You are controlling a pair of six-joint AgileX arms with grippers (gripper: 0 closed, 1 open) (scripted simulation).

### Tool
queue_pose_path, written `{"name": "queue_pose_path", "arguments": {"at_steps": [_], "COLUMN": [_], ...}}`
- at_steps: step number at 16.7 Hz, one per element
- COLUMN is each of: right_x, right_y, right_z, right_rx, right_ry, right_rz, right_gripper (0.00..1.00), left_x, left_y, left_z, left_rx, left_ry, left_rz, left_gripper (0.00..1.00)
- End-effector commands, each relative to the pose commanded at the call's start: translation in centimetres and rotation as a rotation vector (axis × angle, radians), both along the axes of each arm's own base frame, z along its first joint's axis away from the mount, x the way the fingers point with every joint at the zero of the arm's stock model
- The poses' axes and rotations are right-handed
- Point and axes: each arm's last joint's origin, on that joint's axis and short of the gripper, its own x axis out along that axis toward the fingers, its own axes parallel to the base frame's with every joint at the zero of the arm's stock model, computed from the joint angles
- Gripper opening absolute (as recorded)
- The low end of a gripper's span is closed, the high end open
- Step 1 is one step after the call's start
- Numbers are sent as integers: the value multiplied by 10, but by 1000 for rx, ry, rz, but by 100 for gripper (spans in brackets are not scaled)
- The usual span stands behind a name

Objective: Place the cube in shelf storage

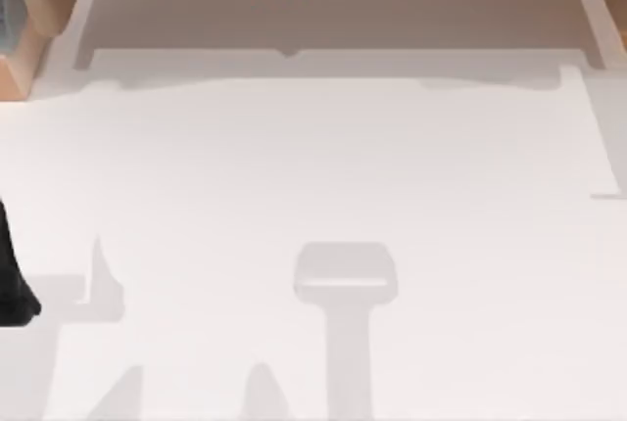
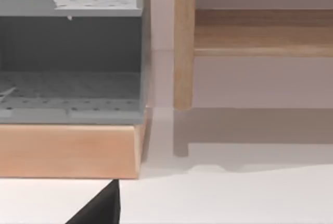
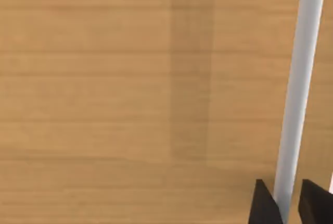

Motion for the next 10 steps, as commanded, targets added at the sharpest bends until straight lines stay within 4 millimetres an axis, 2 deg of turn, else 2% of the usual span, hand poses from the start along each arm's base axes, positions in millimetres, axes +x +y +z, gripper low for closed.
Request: {"name": "queue_pose_path", "arguments": {"at_steps": [10], "right_x": [1], "right_y": [0], "right_z": [-1], "right_rx": [6], "right_ry": [5], "right_rz": [-3], "right_gripper": [0], "left_x": [0], "left_y": [0], "left_z": [0], "left_rx": [0], "left_ry": [0], "left_rz": [0], "left_gripper": [100]}}
